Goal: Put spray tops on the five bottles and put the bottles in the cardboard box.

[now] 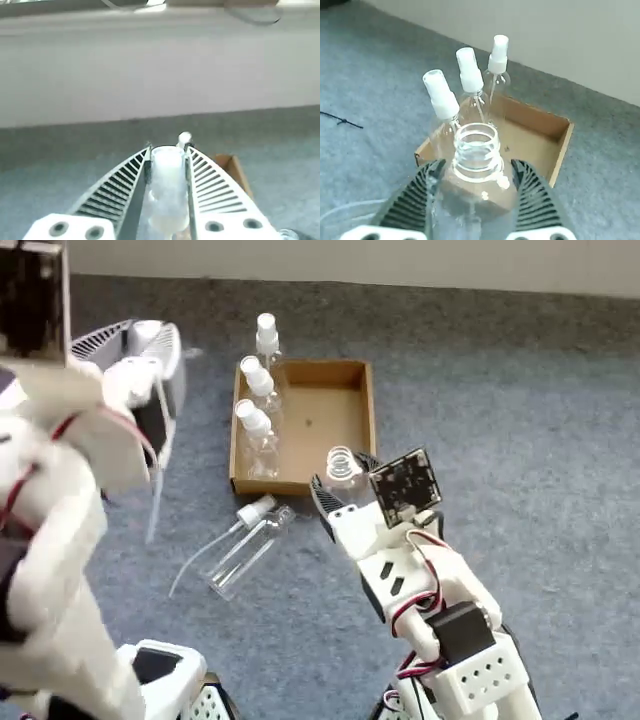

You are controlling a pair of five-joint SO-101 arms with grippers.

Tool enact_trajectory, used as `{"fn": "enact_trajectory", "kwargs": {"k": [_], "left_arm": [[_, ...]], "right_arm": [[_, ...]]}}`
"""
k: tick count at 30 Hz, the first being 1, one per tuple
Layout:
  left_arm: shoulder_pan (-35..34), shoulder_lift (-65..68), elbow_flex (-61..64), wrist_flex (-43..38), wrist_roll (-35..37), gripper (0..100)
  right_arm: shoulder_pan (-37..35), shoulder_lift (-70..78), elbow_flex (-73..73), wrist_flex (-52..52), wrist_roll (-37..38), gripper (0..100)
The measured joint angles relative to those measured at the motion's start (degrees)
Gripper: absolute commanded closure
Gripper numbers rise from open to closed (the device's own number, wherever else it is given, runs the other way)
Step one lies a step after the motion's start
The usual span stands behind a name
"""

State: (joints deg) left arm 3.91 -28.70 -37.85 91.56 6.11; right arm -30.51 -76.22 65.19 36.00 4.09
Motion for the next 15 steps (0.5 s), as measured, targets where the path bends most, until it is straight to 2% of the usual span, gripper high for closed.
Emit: {"fn": "enact_trajectory", "kwargs": {"k": [7,15], "left_arm": [[16.09,-4.57,-0.09,-9.85,0.62,96],[28.92,6.68,-0.18,-18.73,0.97,95]], "right_arm": [[-1.67,-10.37,10.64,-8.97,-1.85,99.4],[-3.96,-22.07,17.67,-9.67,-1.85,99.4]]}}
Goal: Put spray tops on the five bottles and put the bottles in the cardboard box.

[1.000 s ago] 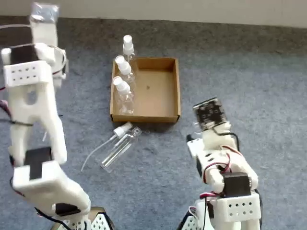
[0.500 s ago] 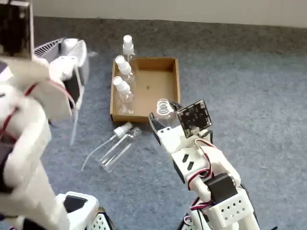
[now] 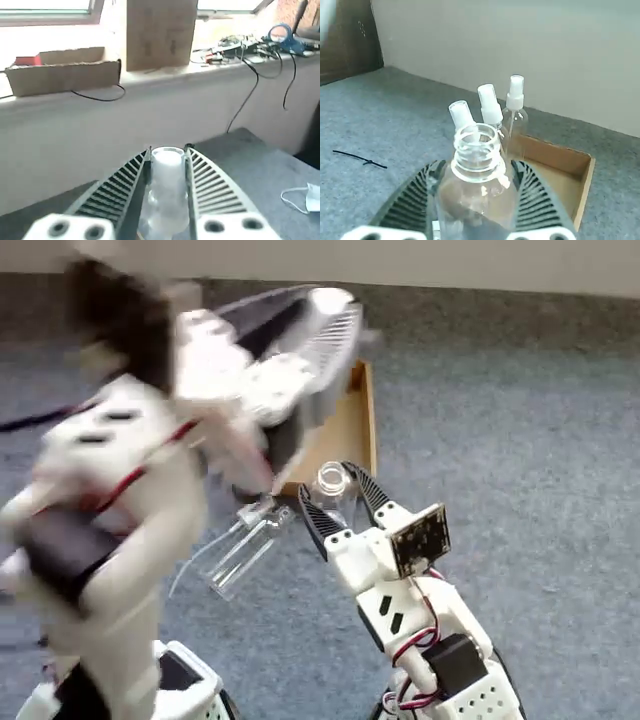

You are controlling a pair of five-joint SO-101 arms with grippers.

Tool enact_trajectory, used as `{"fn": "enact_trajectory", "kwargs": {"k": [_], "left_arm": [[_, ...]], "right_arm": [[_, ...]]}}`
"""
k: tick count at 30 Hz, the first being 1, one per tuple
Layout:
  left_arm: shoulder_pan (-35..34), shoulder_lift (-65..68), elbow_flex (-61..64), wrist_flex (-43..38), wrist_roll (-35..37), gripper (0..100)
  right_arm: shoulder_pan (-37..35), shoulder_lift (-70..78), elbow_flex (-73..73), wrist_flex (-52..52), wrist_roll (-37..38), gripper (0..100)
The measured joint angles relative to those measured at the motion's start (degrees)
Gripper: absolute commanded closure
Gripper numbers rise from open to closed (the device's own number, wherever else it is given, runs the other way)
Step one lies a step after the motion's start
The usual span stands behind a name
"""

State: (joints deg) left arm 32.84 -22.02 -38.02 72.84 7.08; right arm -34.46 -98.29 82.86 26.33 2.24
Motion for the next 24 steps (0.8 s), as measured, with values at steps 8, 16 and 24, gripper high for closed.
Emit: {"fn": "enact_trajectory", "kwargs": {"k": [8,16,24], "left_arm": [[3.87,10.29,0.18,-4.13,0.00,95],[4.13,10.55,0.18,-7.21,0.00,95],[3.87,10.55,3.25,-12.40,0.00,95]], "right_arm": [[-0.35,-3.16,1.05,1.76,0.00,99.5],[-0.35,-3.16,1.05,1.85,0.00,99.5],[-0.35,-3.16,1.05,1.85,0.00,99.5]]}}
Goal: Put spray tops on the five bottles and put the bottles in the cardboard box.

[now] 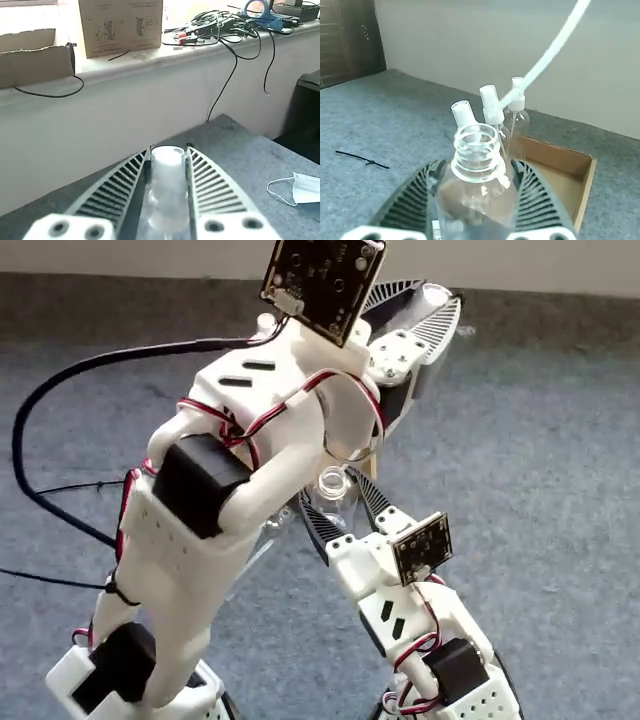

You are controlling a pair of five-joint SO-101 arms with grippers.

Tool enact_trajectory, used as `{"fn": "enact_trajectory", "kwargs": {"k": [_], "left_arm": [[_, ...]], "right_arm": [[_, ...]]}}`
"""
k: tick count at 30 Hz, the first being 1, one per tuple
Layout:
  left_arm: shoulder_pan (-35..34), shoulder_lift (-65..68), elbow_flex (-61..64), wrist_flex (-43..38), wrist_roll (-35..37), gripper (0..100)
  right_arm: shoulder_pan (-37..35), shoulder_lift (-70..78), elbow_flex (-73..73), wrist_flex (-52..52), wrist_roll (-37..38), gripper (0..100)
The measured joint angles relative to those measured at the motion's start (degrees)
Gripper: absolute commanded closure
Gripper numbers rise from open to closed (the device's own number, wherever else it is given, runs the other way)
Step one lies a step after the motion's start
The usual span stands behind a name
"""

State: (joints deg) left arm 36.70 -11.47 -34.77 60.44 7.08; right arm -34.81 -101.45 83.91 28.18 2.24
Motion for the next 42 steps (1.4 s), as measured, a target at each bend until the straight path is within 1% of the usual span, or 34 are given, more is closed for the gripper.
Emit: {"fn": "enact_trajectory", "kwargs": {"k": [5,9,13,16,19,22,29,35,42], "left_arm": [[-1.58,0.00,8.35,-5.36,0.00,95],[-1.58,-0.79,12.40,-6.59,0.00,95],[-1.67,-5.19,15.74,-7.21,0.00,95],[-1.85,-7.74,16.44,-8.53,-0.26,95],[-1.58,-9.32,16.44,-10.55,-2.64,95],[-1.67,-10.55,16.44,-10.99,-3.60,95],[-1.58,-11.25,17.58,-10.99,-3.69,96],[-1.58,-12.57,25.41,-11.96,-3.69,96],[-1.49,-19.87,34.73,-18.99,-3.69,96]], "right_arm": [[0.00,0.00,0.00,0.00,0.00,99.5],[-0.09,0.00,0.00,0.00,0.00,99.5],[-0.09,0.00,0.00,0.00,0.00,99.5],[-0.09,0.00,0.00,0.00,0.00,99.5],[-0.09,0.00,0.00,0.88,0.00,99.5],[-0.09,0.00,0.00,2.73,0.00,99.5],[-0.09,0.00,0.00,2.90,0.00,99.5],[-0.09,0.00,0.00,2.90,0.00,99.5],[-0.09,0.00,0.00,2.90,0.00,99.5]]}}
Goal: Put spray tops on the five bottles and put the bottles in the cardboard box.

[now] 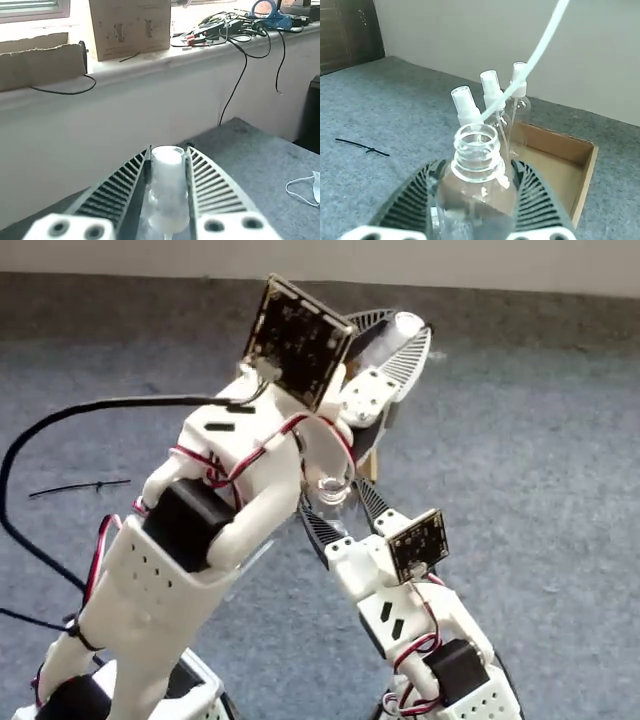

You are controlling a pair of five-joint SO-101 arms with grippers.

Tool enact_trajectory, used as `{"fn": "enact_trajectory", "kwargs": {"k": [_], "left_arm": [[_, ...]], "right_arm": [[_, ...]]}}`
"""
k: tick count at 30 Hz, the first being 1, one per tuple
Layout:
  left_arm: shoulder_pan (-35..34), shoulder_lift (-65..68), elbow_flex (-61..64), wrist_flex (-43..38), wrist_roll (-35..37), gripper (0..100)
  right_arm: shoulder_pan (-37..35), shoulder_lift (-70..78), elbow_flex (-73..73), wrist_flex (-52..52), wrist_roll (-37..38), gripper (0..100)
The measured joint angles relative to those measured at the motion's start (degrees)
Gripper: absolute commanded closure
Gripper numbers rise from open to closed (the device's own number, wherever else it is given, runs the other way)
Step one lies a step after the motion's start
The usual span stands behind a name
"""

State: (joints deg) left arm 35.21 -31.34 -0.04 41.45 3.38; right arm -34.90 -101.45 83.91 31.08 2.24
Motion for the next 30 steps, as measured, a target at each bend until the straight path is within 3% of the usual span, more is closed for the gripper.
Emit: {"fn": "enact_trajectory", "kwargs": {"k": [30], "left_arm": [[2.81,-3.25,5.63,-1.05,0.00,96]], "right_arm": [[0.00,0.00,0.00,0.18,0.00,99.5]]}}
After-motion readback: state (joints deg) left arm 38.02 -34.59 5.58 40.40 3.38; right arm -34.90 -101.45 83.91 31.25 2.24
